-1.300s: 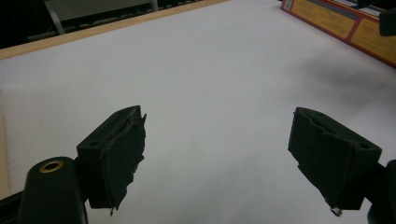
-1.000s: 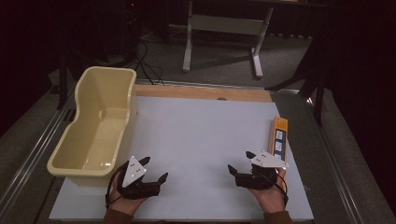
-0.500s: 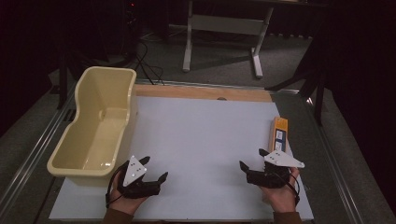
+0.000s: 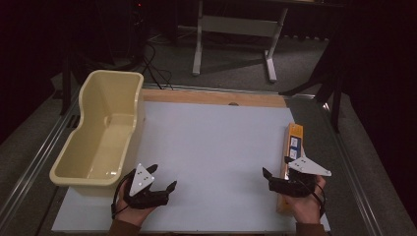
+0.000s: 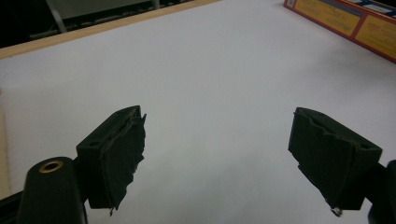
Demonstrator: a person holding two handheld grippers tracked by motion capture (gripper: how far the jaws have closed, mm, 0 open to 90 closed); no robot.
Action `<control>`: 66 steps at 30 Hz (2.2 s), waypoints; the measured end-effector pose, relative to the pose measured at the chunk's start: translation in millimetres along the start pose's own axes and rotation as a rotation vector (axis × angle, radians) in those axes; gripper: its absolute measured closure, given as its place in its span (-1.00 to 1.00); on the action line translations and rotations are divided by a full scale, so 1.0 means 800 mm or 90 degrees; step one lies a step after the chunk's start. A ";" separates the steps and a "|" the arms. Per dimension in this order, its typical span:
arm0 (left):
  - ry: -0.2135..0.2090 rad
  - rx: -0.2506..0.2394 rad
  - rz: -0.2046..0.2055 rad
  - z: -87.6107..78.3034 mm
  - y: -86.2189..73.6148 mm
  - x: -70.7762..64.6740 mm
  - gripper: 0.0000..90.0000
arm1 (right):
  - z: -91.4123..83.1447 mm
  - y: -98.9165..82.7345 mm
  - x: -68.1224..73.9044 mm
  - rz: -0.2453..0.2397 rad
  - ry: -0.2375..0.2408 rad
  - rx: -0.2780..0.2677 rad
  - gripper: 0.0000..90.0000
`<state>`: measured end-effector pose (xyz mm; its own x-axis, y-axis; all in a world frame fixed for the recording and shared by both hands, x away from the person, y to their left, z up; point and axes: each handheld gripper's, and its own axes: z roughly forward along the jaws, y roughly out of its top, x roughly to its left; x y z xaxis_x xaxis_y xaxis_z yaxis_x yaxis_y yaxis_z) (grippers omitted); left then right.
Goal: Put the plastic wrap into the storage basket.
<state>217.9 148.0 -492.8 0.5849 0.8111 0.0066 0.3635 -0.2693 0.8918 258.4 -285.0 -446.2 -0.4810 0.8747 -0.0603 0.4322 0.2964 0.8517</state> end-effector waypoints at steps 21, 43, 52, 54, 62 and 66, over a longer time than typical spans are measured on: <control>-0.003 0.003 -0.007 0.001 -0.002 0.000 -0.59 | 0.038 -0.019 -0.075 0.083 -0.099 0.109 -0.78; -0.001 0.007 -0.008 0.002 -0.003 0.000 -0.59 | 0.083 -0.037 -0.114 0.198 -0.129 0.222 -0.63; 0.001 0.010 0.000 0.003 -0.003 -0.003 -0.59 | 0.086 -0.033 -0.114 0.213 -0.128 0.250 -0.55; 0.002 0.011 0.008 0.003 -0.002 -0.005 -0.59 | 0.086 -0.030 -0.114 0.199 -0.116 0.261 -0.51; 0.002 0.010 0.004 0.002 -0.003 -0.003 -0.59 | 0.078 -0.023 -0.097 0.065 -0.039 0.301 -0.31; -0.001 0.008 -0.001 0.002 -0.002 -0.003 -0.59 | 0.075 -0.018 -0.095 0.048 -0.025 0.339 -0.27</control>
<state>216.7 145.6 -495.2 0.5855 0.8106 0.0036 0.3737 -0.2739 0.8862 334.6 -332.3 -485.0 -0.4086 0.9119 -0.0376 0.7966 0.3764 0.4730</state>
